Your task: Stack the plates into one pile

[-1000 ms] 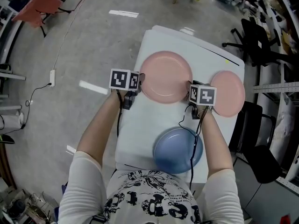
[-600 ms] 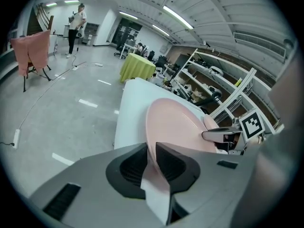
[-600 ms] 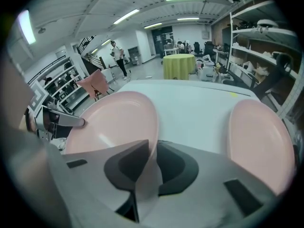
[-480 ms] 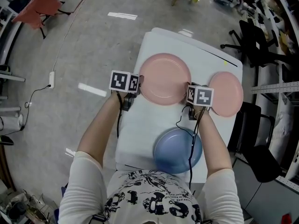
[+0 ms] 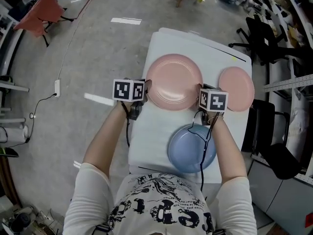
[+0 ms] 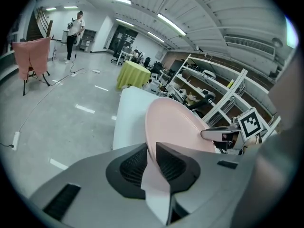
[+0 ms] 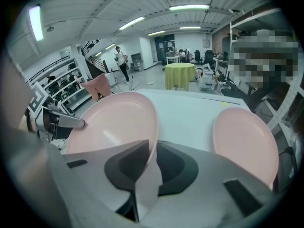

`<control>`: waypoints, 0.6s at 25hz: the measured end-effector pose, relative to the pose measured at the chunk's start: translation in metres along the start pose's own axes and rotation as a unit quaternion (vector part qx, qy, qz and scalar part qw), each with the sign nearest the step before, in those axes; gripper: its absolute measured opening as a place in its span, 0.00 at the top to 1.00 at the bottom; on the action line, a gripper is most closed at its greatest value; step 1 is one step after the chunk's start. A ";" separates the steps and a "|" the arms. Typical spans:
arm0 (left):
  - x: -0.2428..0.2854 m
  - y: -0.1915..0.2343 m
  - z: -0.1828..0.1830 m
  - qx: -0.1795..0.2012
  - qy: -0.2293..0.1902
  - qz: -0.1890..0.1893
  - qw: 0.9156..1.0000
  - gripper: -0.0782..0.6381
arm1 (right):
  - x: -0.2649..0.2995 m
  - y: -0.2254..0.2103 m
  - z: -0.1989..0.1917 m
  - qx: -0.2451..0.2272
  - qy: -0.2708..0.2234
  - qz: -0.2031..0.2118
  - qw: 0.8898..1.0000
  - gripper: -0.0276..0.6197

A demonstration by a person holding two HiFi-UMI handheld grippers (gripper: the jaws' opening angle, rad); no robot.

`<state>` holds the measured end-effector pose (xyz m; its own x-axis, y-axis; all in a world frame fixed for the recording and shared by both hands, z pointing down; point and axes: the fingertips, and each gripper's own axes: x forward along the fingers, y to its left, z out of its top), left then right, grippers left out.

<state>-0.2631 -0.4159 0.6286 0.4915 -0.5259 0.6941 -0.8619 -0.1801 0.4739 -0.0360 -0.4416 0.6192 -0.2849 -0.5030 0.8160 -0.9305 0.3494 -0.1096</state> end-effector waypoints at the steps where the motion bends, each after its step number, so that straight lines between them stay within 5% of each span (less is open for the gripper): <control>1: -0.007 -0.003 -0.004 0.003 0.000 0.003 1.000 0.79 | -0.006 0.003 -0.003 0.001 -0.002 0.003 1.000 0.87; 15: -0.083 -0.069 -0.074 0.017 -0.012 -0.008 1.000 0.78 | -0.100 0.021 -0.077 0.018 -0.019 0.022 0.999 0.87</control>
<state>-0.2352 -0.2981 0.5779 0.5018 -0.5422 0.6739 -0.8583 -0.2153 0.4659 -0.0088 -0.3226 0.5789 -0.3342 -0.5178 0.7875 -0.9242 0.3437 -0.1662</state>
